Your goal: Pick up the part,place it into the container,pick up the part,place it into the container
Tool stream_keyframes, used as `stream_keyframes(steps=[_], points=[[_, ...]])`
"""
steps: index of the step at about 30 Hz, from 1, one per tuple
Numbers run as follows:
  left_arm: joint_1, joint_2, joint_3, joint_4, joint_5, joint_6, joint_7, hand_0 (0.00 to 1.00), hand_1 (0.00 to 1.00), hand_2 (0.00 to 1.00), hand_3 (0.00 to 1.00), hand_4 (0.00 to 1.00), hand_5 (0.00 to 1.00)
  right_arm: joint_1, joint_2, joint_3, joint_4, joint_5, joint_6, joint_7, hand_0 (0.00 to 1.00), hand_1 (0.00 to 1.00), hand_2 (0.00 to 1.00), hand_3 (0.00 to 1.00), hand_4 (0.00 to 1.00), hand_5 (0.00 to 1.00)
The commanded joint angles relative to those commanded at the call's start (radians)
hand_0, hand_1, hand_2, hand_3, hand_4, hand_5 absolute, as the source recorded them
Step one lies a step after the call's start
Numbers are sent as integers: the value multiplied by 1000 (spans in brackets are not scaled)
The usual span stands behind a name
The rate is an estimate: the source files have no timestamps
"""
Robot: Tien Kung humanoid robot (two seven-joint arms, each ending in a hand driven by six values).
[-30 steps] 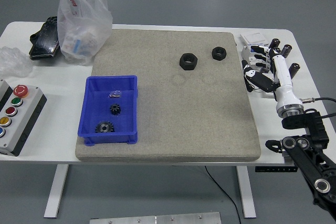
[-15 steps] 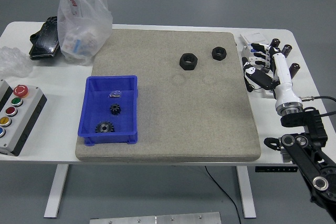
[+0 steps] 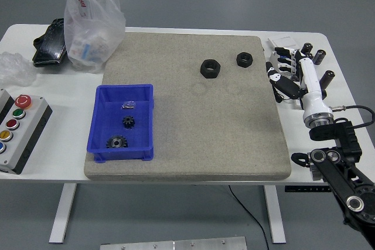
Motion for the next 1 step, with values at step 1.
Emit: stream_keyframes(steps=[1], points=[[0, 0, 1, 0, -1, 0, 0, 744, 696, 696, 745, 760, 520, 1, 0, -2, 0, 2, -1, 1, 689, 752, 784, 718, 622, 235]])
